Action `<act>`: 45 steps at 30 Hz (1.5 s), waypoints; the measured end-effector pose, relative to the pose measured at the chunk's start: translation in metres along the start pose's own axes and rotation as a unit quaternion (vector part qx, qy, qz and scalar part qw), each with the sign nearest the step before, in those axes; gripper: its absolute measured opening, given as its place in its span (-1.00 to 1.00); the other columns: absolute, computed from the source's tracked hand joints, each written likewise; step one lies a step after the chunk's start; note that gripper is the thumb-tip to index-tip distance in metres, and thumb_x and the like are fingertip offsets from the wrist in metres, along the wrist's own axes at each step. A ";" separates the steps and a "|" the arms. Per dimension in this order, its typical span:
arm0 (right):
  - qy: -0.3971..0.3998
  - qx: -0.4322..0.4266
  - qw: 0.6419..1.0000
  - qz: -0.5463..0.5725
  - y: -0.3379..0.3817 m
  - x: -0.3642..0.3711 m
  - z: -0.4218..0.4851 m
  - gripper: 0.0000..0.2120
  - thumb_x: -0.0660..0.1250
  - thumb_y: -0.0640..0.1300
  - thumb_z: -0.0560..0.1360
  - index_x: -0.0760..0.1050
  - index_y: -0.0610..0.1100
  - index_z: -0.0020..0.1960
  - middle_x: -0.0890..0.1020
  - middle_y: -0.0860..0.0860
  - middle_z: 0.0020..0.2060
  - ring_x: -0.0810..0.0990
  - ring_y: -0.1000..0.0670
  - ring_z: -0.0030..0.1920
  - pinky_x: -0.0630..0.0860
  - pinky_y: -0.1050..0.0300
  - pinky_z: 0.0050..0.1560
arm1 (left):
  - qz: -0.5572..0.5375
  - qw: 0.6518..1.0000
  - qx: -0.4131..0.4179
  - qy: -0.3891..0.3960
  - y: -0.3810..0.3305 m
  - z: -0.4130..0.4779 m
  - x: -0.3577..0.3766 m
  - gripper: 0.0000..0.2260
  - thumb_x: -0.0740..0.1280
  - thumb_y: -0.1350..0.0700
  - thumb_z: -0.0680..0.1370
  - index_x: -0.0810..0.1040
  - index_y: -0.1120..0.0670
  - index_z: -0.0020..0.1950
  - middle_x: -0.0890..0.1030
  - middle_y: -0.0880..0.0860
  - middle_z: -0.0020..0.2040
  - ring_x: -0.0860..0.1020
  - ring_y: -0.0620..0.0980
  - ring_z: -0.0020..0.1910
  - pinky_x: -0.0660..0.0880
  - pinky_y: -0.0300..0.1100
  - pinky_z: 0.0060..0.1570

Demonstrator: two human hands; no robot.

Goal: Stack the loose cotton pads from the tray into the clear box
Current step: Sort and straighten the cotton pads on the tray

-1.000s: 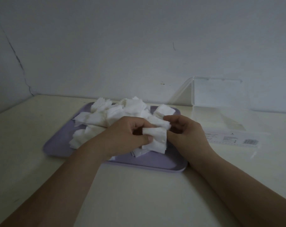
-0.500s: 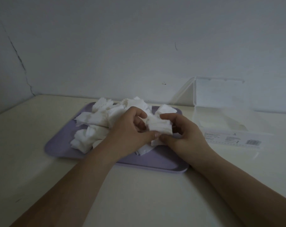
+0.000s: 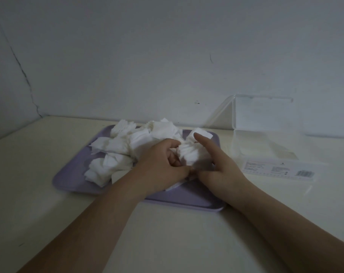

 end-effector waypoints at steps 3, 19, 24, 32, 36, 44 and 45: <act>0.041 -0.065 0.995 -0.061 0.010 0.005 -0.004 -0.08 0.27 -0.12 0.25 0.09 0.63 0.40 0.36 0.22 0.51 0.28 0.05 0.56 0.14 -0.24 0.57 | -0.018 1.000 0.019 0.017 -0.003 -0.002 0.007 -0.63 0.54 0.01 0.39 0.58 -0.10 0.16 0.72 0.08 -0.12 0.69 0.12 -0.12 0.64 0.13 0.08; -0.016 -0.054 0.998 -0.029 0.011 -0.004 -0.003 -0.30 0.31 -0.39 0.44 0.36 0.01 0.53 0.56 0.08 0.26 0.50 0.27 0.18 0.33 0.61 0.11 | 0.023 1.000 0.015 0.004 0.000 0.000 0.005 -0.81 0.41 -0.04 0.60 0.63 -0.11 0.21 0.73 -0.01 -0.10 0.70 -0.02 -0.08 0.64 -0.02 0.07; -0.072 -0.048 0.996 -0.018 0.011 -0.010 -0.004 -0.50 0.40 -0.28 0.48 0.52 -0.01 0.39 0.62 0.08 0.19 0.54 0.28 0.04 0.31 0.67 0.02 | 0.064 0.997 0.004 -0.050 0.000 0.004 -0.028 -0.76 0.43 0.00 0.58 0.59 -0.07 0.25 0.68 -0.02 -0.11 0.66 -0.05 -0.14 0.54 -0.23 -0.10; -0.119 -0.006 0.993 -0.003 0.001 -0.016 0.003 -0.54 0.46 -0.08 0.50 0.49 0.03 0.38 0.62 0.17 -0.01 0.57 0.31 -0.08 0.41 0.57 -0.14 | 0.240 0.968 -0.047 0.053 0.009 -0.004 -0.030 -0.64 0.57 -0.11 0.42 0.57 -0.02 0.11 0.58 -0.12 -0.13 0.57 -0.13 -0.14 0.48 -0.24 -0.14; -0.119 -0.005 0.993 -0.006 -0.002 -0.016 0.004 -0.53 0.46 -0.06 0.51 0.48 0.04 0.39 0.63 0.14 0.05 0.59 0.23 -0.06 0.41 0.49 -0.11 | 0.233 0.969 -0.043 0.064 0.006 -0.007 -0.028 -0.75 0.56 -0.04 0.45 0.52 0.01 -0.14 0.49 -0.12 -0.29 0.41 -0.14 -0.34 0.34 -0.23 -0.30; -0.119 -0.006 0.993 -0.011 -0.002 -0.015 0.004 -0.53 0.47 -0.06 0.50 0.48 0.04 0.39 0.63 0.13 0.06 0.57 0.29 -0.06 0.41 0.58 -0.18 | -0.001 0.998 -0.038 0.043 -0.006 -0.007 -0.034 -0.70 0.57 0.21 0.43 0.64 -0.06 0.07 0.68 0.04 -0.04 0.62 -0.03 -0.14 0.62 0.01 0.02; -0.119 -0.007 0.993 -0.010 -0.002 -0.015 0.004 -0.53 0.47 -0.07 0.50 0.48 0.03 0.39 0.63 0.12 0.07 0.58 0.27 -0.06 0.41 0.56 -0.17 | -0.021 0.999 -0.027 0.041 -0.009 -0.008 -0.033 -0.72 0.56 0.23 0.45 0.67 -0.06 0.07 0.71 0.06 0.00 0.66 0.03 -0.09 0.63 0.02 0.08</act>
Point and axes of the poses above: each hand's wrist, its own z-axis towards the middle knuckle, its own x-axis out of the palm, y = z × x, the point moved 6 cm from there along z, towards the middle knuckle
